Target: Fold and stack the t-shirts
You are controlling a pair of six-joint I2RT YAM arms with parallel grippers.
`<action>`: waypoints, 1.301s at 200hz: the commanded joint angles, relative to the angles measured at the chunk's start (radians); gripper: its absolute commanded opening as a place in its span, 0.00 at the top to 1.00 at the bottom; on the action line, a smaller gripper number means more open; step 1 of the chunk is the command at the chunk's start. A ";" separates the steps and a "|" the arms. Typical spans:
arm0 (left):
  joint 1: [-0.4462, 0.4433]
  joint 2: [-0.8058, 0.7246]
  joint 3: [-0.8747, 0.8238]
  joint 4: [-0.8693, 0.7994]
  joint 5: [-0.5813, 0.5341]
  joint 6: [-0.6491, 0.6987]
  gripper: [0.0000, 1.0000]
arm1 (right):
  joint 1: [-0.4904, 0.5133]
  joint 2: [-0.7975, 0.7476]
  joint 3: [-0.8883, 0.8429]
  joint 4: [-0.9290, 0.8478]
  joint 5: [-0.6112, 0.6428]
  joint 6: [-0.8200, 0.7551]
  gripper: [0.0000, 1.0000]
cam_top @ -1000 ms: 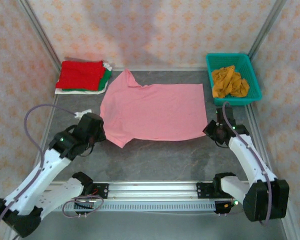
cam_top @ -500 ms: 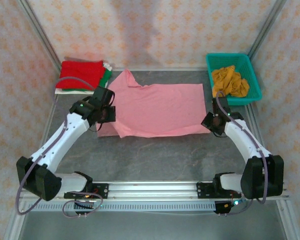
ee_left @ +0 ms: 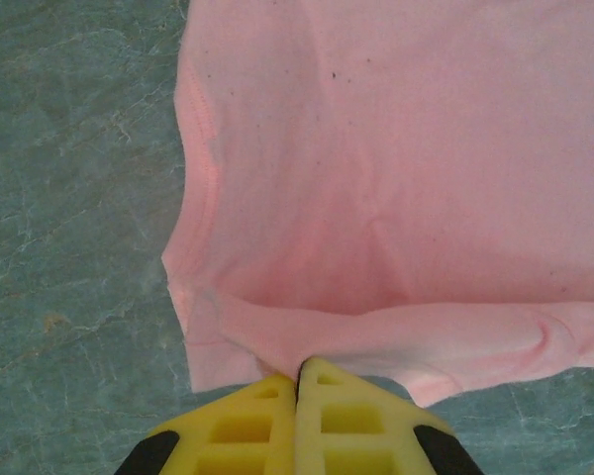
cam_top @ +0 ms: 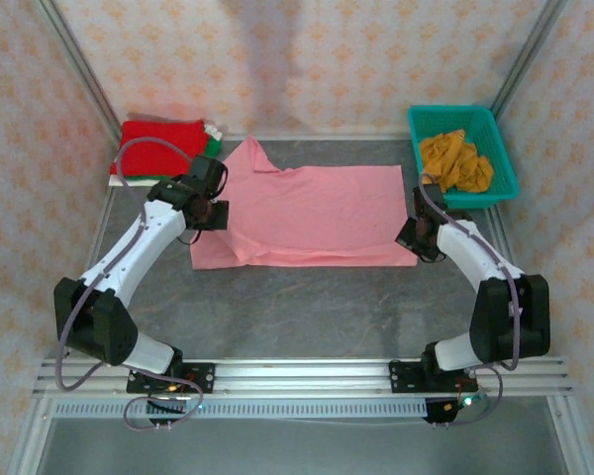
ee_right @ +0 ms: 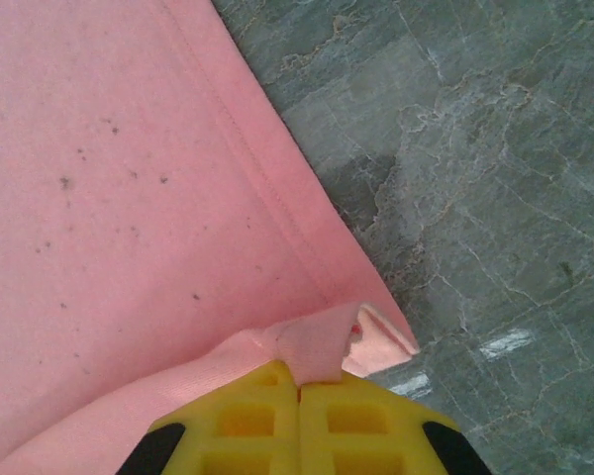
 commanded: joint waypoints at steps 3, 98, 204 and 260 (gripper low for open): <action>0.007 0.025 0.052 -0.011 -0.034 0.029 1.00 | -0.001 0.021 0.045 0.022 0.030 0.002 0.98; 0.046 0.295 0.320 0.014 -0.173 0.022 0.60 | -0.031 0.258 0.278 0.047 0.023 -0.001 0.78; 0.052 0.040 -0.170 0.283 -0.003 -0.145 0.53 | 0.220 0.004 0.017 0.276 -0.163 -0.168 0.73; 0.077 0.187 -0.258 0.429 0.057 -0.238 0.57 | 0.256 0.257 0.141 0.226 -0.117 -0.133 0.73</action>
